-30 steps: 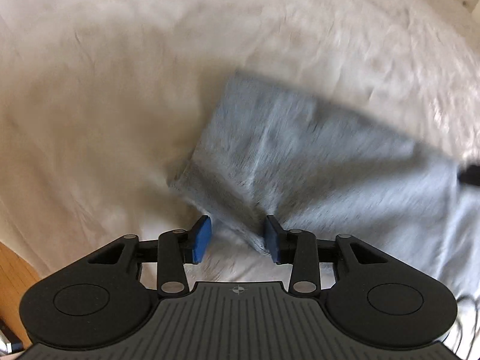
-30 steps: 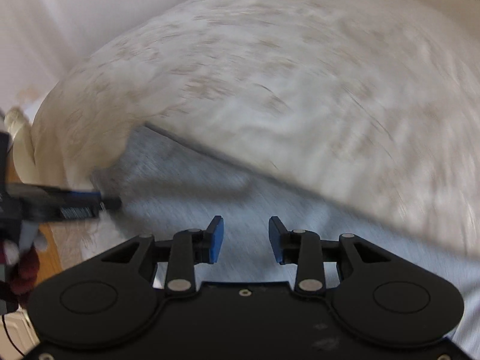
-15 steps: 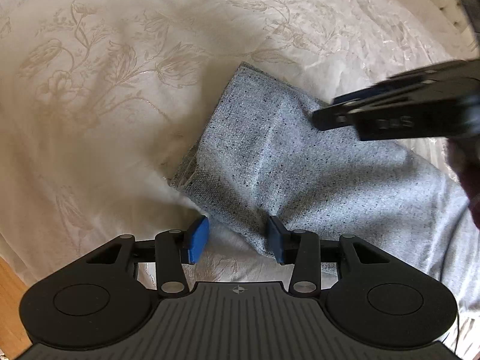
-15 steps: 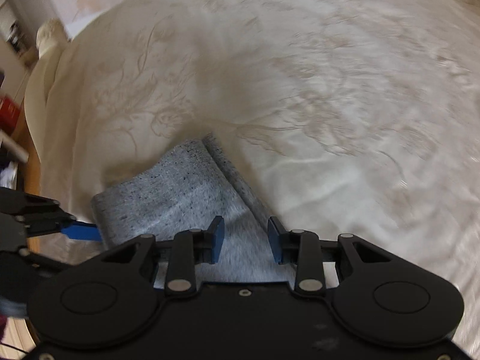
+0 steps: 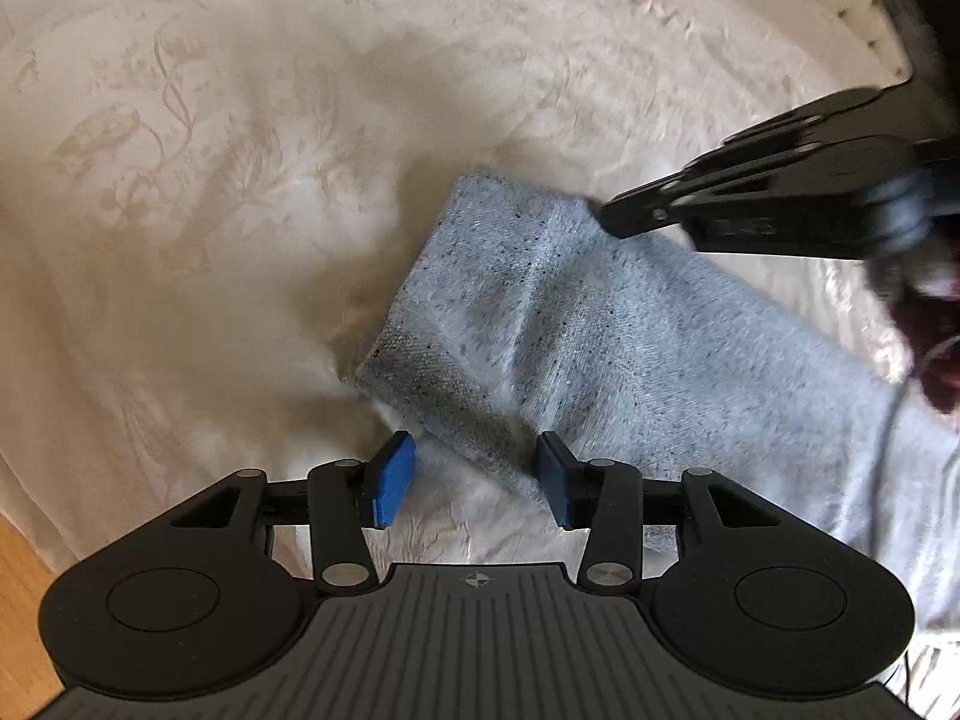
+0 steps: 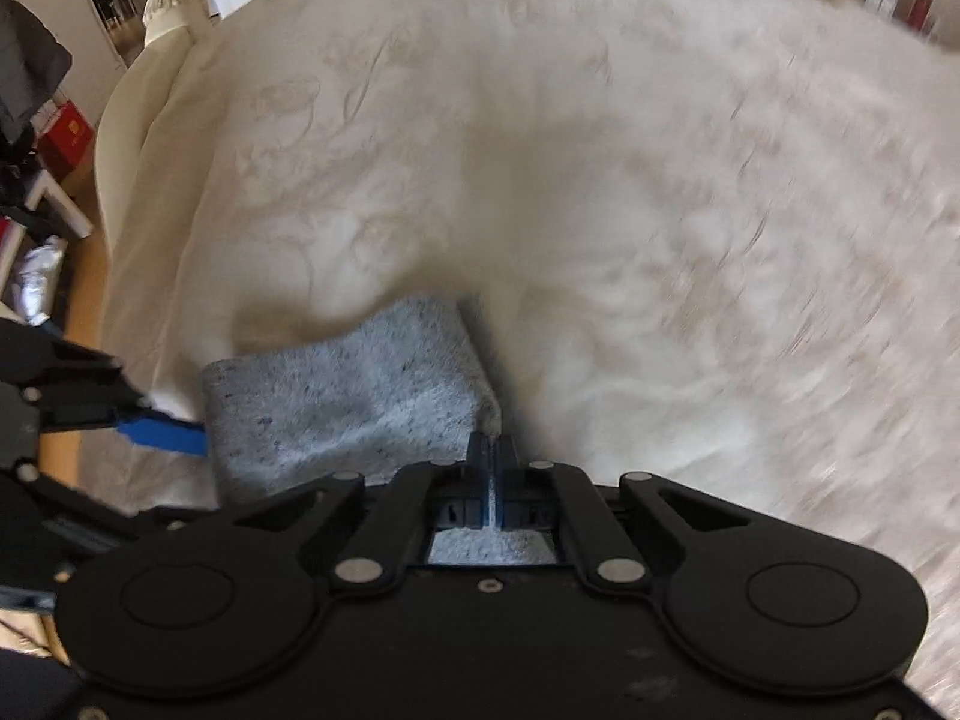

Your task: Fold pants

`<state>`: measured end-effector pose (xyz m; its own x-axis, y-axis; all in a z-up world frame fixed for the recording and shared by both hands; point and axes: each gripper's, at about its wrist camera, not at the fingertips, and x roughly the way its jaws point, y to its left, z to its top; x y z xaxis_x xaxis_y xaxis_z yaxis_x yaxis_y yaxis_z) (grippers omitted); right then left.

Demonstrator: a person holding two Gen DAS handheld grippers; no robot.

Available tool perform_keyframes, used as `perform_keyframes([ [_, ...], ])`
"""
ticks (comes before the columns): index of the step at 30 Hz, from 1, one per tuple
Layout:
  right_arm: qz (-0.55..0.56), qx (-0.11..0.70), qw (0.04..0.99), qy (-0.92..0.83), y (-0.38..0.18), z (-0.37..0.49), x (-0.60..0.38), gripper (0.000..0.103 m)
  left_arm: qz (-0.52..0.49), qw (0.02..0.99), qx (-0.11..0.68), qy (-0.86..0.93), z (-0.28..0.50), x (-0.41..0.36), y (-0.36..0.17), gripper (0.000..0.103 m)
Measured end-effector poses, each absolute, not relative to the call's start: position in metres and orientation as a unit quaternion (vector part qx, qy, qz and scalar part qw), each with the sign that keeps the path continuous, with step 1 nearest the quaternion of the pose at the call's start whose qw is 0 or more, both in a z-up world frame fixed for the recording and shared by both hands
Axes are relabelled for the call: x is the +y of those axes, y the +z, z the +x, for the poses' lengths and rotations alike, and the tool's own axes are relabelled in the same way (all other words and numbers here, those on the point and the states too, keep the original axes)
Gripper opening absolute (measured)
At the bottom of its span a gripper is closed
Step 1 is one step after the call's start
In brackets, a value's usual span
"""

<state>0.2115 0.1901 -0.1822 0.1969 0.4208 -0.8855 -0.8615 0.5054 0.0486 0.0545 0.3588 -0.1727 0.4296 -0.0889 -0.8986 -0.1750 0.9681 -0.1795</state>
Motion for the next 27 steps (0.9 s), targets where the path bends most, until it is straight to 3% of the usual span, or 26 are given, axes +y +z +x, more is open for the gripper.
perform_keyframes([
  [5, -0.246, 0.482, 0.736, 0.407, -0.206, 0.217, 0.201, 0.006, -0.137, 0.828, 0.543, 0.028, 0.058, 0.365, -0.175, 0.049],
  [7, -0.225, 0.478, 0.755, 0.389, -0.201, 0.215, 0.197, 0.015, -0.144, 0.826, 0.545, 0.028, 0.059, 0.367, -0.175, 0.049],
  [10, -0.154, 0.473, 0.784, 0.371, -0.173, 0.207, 0.177, 0.016, -0.156, 0.824, 0.544, 0.029, 0.060, 0.370, -0.179, 0.052],
  [23, 0.001, 0.535, 0.810, 0.239, -0.129, 0.115, 0.050, 0.025, -0.188, 0.826, 0.531, -0.005, 0.088, 0.371, -0.205, 0.088],
  [25, 0.029, 0.549, 0.809, 0.211, -0.132, 0.102, 0.031, 0.025, -0.197, 0.828, 0.525, 0.000, 0.091, 0.371, -0.207, 0.088],
  [27, 0.039, 0.558, 0.809, 0.180, -0.137, 0.085, 0.018, 0.025, -0.220, 0.832, 0.509, 0.016, 0.092, 0.375, -0.206, 0.081],
])
